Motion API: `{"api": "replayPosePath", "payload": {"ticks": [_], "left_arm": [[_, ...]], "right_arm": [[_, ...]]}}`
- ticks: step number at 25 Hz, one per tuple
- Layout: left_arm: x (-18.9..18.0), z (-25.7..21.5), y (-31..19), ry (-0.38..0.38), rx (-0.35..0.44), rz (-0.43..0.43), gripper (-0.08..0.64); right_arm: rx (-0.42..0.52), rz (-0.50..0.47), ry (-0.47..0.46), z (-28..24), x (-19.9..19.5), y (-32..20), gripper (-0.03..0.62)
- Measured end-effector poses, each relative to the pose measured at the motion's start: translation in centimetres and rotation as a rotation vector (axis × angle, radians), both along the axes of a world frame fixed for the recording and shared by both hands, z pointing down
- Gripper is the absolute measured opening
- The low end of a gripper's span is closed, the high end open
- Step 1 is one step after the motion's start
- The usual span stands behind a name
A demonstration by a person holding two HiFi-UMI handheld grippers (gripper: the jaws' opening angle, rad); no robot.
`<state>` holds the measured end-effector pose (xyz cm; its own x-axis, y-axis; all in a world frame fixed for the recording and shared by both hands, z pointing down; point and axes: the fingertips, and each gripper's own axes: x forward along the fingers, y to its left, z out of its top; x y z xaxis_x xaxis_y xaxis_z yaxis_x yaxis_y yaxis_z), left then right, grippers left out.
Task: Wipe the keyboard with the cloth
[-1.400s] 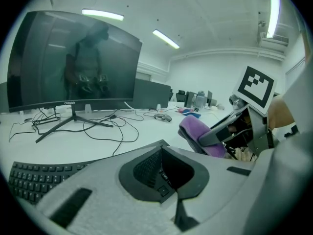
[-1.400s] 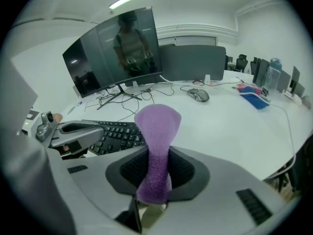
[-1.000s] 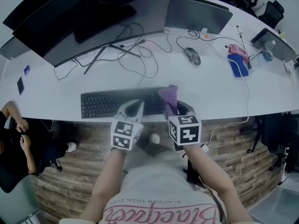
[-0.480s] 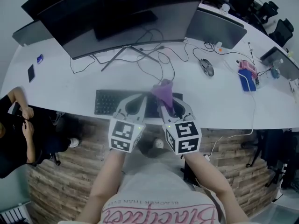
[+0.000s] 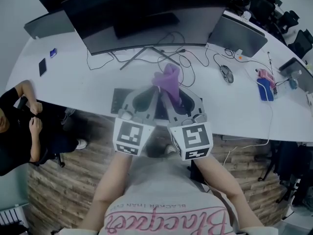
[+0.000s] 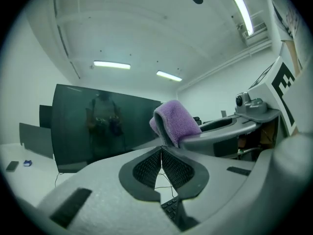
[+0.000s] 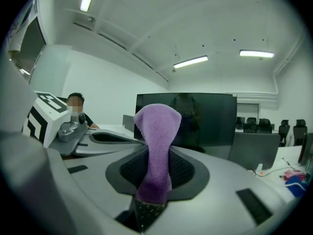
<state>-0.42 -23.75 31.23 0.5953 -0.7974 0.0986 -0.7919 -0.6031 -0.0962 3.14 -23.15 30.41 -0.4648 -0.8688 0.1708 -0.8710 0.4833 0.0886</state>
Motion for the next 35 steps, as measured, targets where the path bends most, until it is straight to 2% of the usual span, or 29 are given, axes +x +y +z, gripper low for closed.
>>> {"api": "replayPosePath", "payload": {"ticks": [14,35], "left_arm": [[-4.0,-5.0,-0.6,0.059,0.147,-0.051,0.006],[-4.2,-6.5,-2.4,0.099,0.214,-0.043,0.006]], "right_arm": [[0.170,-0.007,-0.078,-4.3,-3.4,-0.1,0.091],[0.226,0.022,-0.066,-5.3,-3.6,-2.3,0.091]]}}
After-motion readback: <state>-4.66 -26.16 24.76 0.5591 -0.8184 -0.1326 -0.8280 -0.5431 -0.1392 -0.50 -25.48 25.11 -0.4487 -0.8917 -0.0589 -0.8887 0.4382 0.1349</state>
